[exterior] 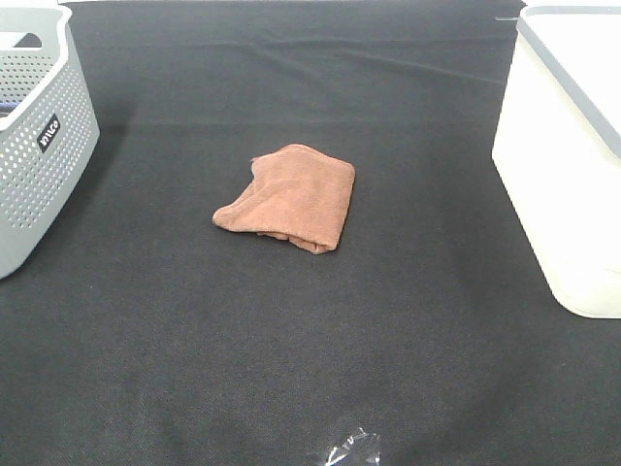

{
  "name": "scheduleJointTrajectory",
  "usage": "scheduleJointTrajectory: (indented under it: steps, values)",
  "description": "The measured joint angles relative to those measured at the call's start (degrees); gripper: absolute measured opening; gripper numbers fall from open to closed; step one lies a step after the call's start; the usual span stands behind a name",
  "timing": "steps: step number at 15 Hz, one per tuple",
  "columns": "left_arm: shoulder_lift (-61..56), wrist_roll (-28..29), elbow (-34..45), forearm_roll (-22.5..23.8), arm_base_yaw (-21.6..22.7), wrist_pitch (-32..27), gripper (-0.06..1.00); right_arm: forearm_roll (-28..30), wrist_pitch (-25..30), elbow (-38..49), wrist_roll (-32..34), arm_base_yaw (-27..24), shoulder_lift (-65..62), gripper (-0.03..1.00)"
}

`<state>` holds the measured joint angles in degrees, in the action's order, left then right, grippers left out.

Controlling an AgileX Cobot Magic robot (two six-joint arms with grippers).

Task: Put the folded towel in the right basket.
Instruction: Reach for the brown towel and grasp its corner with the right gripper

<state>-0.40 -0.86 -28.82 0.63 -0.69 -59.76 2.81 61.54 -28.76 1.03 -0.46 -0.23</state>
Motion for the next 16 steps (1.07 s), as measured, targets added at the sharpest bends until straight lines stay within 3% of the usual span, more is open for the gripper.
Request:
scheduleJointTrajectory:
  steps: [16]
  values:
    - [0.00,0.00,0.00,0.00,0.00,0.00,0.98,0.00,0.00,0.00,0.00,0.00,0.00,0.97]
